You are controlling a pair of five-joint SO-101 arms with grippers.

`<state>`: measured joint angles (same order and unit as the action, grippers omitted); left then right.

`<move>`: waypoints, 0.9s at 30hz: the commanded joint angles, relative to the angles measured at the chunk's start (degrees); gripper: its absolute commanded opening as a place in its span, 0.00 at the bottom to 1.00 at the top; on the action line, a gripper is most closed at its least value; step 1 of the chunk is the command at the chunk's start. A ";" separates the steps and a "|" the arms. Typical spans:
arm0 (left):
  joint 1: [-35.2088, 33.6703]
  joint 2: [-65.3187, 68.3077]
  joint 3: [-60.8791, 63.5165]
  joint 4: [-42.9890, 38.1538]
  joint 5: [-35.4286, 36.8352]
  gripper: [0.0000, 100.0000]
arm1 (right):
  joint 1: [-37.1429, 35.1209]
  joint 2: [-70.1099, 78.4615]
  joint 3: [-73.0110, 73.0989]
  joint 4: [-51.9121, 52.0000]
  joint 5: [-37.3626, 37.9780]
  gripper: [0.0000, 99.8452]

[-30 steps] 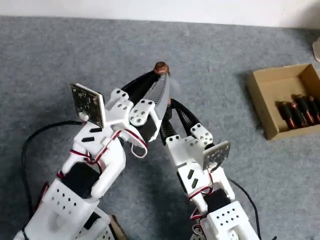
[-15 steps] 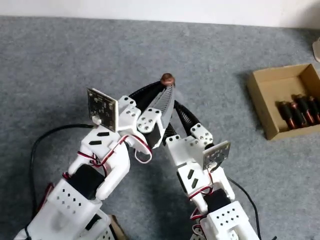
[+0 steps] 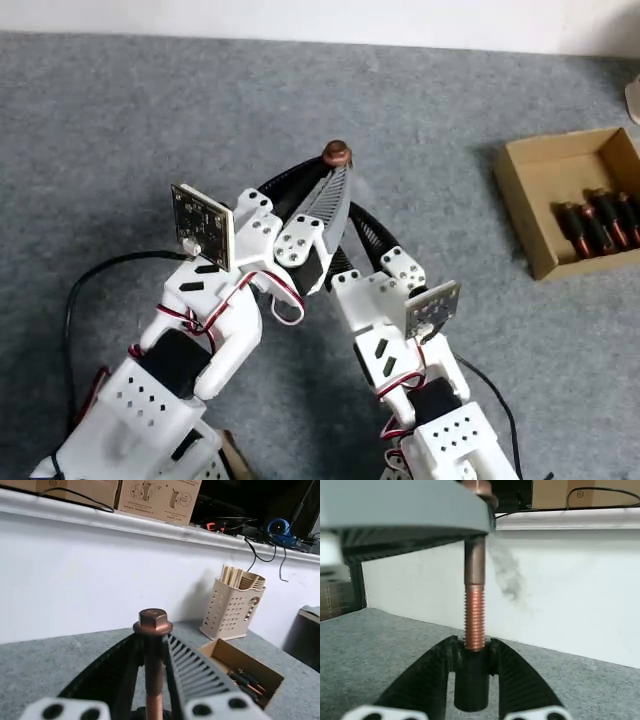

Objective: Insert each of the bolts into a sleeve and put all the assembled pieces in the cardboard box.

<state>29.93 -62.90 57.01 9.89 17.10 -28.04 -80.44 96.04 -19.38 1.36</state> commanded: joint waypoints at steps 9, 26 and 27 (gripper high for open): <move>-3.30 -1.45 -1.98 -1.76 -0.44 0.01 | 0.57 -0.66 7.52 -0.04 -0.53 0.01; -2.86 -1.36 -1.27 -1.67 -0.35 0.01 | 0.57 -0.57 7.52 -0.04 -0.53 0.01; -2.77 -1.36 -1.01 -1.76 -0.35 0.01 | 0.57 -0.57 7.52 -0.04 -0.53 0.01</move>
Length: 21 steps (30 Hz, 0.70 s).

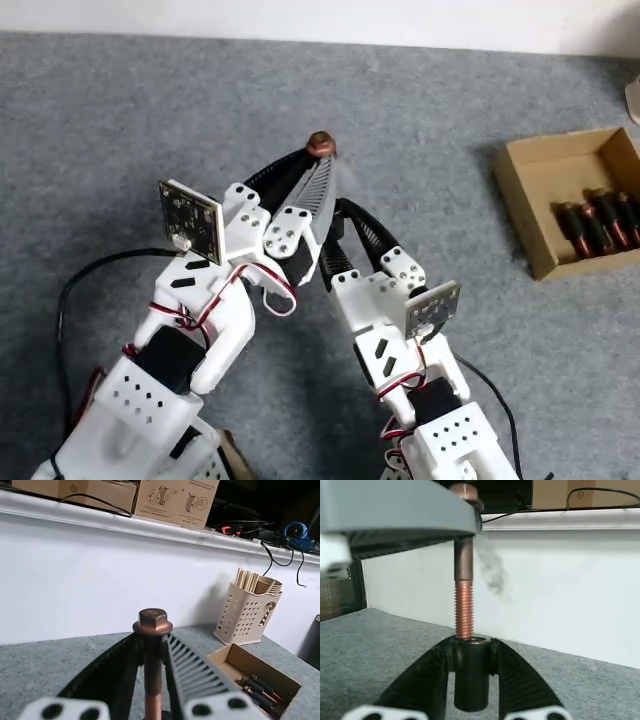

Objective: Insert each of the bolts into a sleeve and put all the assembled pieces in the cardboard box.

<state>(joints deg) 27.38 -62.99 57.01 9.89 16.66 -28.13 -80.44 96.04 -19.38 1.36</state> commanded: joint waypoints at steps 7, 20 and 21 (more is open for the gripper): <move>1.71 -1.27 1.98 -3.87 0.00 0.01 | 0.66 -0.57 7.52 -0.04 -0.53 0.01; 1.89 -1.19 7.16 -10.46 -0.09 0.01 | 0.66 -0.57 7.52 0.04 -0.53 0.01; 1.89 -1.19 7.08 -10.46 -0.09 0.01 | 0.66 -0.57 7.52 0.04 -0.53 0.01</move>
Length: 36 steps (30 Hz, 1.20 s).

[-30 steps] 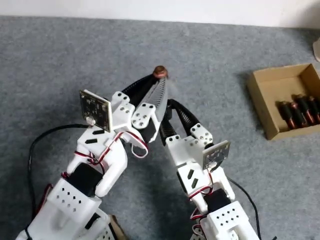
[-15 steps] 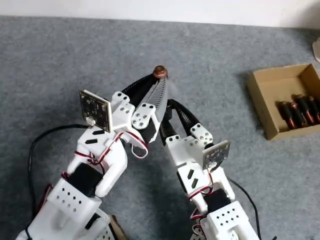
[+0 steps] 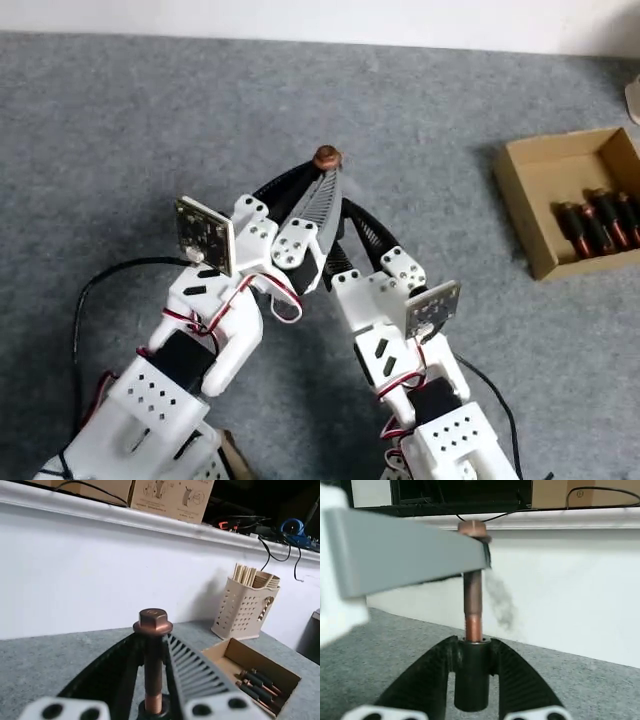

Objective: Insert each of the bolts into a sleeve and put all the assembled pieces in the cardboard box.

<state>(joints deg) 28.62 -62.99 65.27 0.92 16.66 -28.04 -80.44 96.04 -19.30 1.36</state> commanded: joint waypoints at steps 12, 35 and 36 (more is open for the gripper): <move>1.63 8.48 -7.43 9.41 0.09 0.01 | 0.66 -0.57 7.52 -0.04 -0.53 0.01; 1.89 15.08 -7.87 6.77 0.00 0.16 | 3.82 -0.57 7.52 -0.13 -0.53 0.01; 1.89 15.08 -7.60 6.77 0.09 0.19 | 3.82 -0.57 7.52 -0.13 -0.53 0.01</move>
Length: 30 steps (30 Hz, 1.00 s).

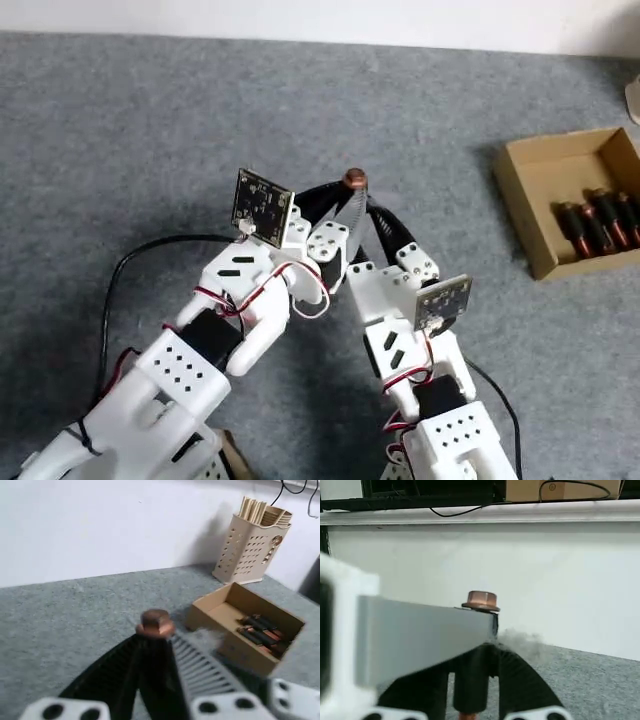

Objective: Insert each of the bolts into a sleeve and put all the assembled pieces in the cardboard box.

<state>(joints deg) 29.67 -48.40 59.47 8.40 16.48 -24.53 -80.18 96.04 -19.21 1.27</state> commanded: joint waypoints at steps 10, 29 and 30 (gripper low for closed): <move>0.48 0.48 -1.54 -0.70 0.26 0.25 | 1.98 -0.84 7.60 1.45 -0.18 0.01; -8.75 0.40 -1.80 17.67 0.26 0.04 | 10.42 -0.92 7.60 8.22 -0.09 0.01; -9.89 0.40 -1.80 19.08 0.26 0.04 | 10.59 -0.92 7.69 8.31 -0.09 0.01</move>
<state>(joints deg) 22.90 -47.78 59.56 24.13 16.66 -15.03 -80.35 96.04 -11.03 1.36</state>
